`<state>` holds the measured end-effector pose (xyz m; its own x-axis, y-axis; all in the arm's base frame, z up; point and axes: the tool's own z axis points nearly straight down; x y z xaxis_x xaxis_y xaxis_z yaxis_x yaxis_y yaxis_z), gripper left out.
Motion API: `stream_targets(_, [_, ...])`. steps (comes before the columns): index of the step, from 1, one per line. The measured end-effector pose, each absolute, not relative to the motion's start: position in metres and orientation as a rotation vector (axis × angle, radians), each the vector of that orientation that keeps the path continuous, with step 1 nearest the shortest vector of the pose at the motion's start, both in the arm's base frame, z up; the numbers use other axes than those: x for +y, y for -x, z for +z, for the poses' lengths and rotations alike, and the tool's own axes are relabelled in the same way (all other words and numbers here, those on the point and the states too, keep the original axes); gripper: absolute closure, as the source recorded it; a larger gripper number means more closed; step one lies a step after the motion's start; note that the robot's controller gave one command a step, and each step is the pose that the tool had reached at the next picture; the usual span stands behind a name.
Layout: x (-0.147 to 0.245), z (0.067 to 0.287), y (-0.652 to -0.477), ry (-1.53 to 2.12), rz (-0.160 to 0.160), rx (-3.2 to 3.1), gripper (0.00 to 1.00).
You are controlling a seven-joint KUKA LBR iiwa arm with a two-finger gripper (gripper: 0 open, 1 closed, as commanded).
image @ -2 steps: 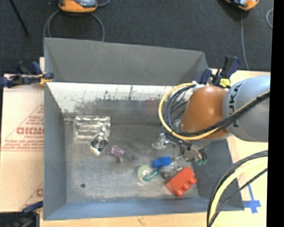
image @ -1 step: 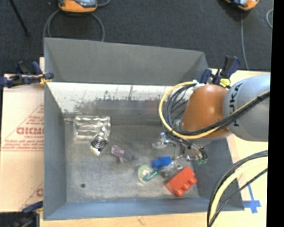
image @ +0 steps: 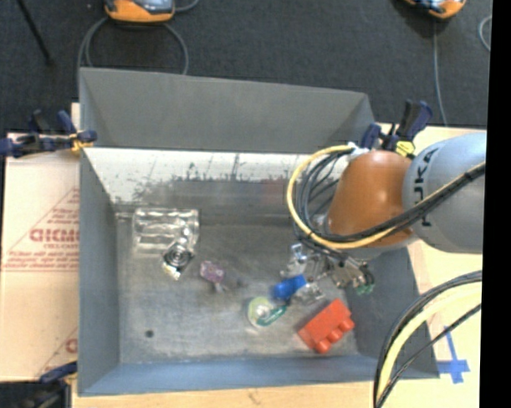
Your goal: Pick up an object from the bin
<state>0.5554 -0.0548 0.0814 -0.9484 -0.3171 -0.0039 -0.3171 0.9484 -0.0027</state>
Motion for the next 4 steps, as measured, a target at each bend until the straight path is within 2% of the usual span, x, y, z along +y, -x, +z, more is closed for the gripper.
stream_targets(1, [-0.056,0.090,-0.557,0.498,-0.003,3.095,1.00])
stream_targets(2, [-0.057,0.158,-0.559,0.488,-0.006,3.094,1.00])
stream_targets(3, [-0.058,0.188,-0.561,0.477,-0.004,3.098,1.00])
stream_targets(4, [-0.058,0.193,-0.563,0.469,-0.002,3.100,1.00])
